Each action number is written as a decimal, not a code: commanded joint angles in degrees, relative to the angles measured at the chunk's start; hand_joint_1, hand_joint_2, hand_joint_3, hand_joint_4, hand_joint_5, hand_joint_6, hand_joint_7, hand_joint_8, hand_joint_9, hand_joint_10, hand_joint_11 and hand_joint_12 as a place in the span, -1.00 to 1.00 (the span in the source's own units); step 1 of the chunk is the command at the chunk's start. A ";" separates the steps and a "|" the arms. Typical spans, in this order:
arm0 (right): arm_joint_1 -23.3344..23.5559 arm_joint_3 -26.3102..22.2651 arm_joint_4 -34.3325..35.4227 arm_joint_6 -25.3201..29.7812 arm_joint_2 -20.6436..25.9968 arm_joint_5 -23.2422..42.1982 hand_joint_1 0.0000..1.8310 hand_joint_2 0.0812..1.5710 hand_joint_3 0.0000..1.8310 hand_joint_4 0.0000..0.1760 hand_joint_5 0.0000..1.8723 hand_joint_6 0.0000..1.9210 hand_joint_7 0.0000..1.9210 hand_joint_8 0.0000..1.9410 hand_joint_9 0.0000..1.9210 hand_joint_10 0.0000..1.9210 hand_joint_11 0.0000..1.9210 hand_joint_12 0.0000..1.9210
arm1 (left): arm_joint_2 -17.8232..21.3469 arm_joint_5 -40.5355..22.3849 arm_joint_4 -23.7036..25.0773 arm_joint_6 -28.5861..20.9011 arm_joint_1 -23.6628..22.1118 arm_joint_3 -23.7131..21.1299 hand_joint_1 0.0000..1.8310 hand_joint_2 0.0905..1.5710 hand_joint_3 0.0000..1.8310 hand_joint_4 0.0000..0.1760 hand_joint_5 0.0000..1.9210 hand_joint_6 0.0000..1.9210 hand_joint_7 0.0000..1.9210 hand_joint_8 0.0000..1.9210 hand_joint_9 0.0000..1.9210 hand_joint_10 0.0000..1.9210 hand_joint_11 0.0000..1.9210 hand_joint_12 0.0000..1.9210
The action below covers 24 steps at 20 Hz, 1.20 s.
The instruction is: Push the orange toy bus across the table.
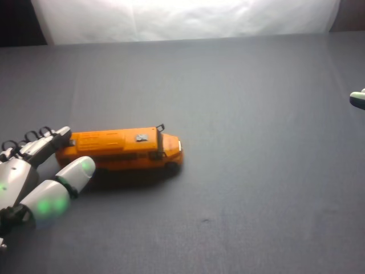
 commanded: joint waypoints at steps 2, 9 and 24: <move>0.15 0.25 0.29 0.53 -0.05 7.01 -0.53 0.72 -1.00 -0.49 -0.54 -1.00 -0.63 -1.00 -0.68 -1.00 -0.64 -0.97 | -0.72 -6.37 3.85 -0.04 -1.46 -0.07 -1.00 0.57 -0.99 -0.24 -0.70 -1.00 -0.74 -1.00 -0.67 -1.00 -1.00 -0.18; 0.16 0.32 0.32 0.53 -0.23 7.01 -0.55 0.72 -1.00 -0.57 -0.54 -1.00 -0.64 -1.00 -0.68 -1.00 -0.64 -0.97 | -2.04 -5.59 6.79 0.26 -3.36 -0.05 -1.00 0.53 -1.00 -0.42 -0.71 -1.00 -0.77 -1.00 -0.73 -1.00 -1.00 -0.35; 0.18 0.40 0.32 0.73 -0.45 7.01 -0.54 0.73 -1.00 -0.48 -0.54 -1.00 -0.62 -1.00 -0.67 -1.00 -0.63 -0.96 | -3.96 -1.78 10.19 0.34 -5.26 0.39 -1.00 0.43 -1.00 0.17 -0.63 -0.99 -0.66 -0.99 -0.68 -0.99 -0.97 -0.31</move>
